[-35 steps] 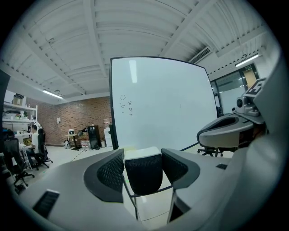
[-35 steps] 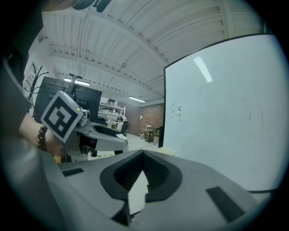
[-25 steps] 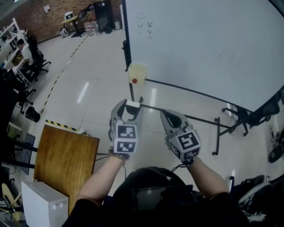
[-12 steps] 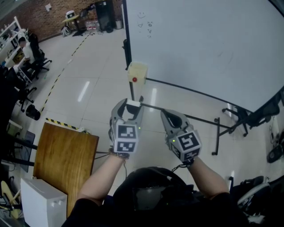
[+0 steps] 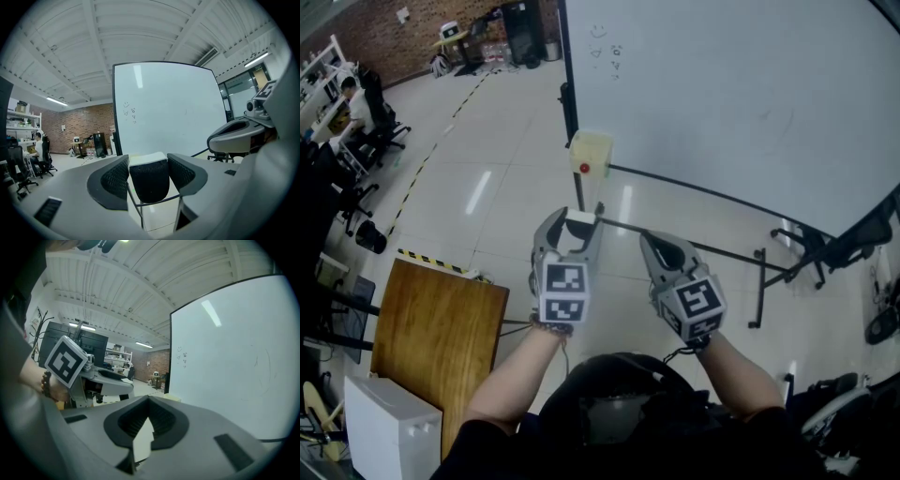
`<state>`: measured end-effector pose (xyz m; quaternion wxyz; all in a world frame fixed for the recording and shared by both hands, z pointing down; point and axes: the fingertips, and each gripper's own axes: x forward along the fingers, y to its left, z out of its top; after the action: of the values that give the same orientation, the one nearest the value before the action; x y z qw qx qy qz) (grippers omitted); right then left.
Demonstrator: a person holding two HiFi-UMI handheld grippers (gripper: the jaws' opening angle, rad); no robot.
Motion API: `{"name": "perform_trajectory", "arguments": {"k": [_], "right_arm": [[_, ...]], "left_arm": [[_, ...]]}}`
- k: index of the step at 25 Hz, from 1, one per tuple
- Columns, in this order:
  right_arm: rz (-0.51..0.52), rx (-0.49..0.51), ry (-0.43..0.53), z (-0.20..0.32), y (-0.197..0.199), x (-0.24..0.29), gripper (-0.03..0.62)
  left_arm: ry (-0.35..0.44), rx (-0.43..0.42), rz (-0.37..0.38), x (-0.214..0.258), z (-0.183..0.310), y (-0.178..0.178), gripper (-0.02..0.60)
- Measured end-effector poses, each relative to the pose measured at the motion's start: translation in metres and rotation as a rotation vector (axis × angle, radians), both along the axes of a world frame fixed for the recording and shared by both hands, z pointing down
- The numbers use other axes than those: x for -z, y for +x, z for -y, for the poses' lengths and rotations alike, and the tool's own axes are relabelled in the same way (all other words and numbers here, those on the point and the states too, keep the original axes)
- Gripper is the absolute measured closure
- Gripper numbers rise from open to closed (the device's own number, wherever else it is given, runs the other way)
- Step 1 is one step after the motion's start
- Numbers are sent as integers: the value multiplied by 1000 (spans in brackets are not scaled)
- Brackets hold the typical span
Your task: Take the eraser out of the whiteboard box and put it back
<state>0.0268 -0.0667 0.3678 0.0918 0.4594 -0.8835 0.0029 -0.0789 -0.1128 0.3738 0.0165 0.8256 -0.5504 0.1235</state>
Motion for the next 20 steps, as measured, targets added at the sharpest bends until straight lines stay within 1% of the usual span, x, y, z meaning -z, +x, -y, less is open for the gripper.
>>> {"name": "perform_trajectory", "arguments": {"k": [11,20], "right_arm": [[8,4,-1,2,8,-2,568],[14,42,-20,8,28,-3,568]], "left_arm": [[1,11,-7,3,3,5,327],[4,59,-19,7,10,19,327]]}}
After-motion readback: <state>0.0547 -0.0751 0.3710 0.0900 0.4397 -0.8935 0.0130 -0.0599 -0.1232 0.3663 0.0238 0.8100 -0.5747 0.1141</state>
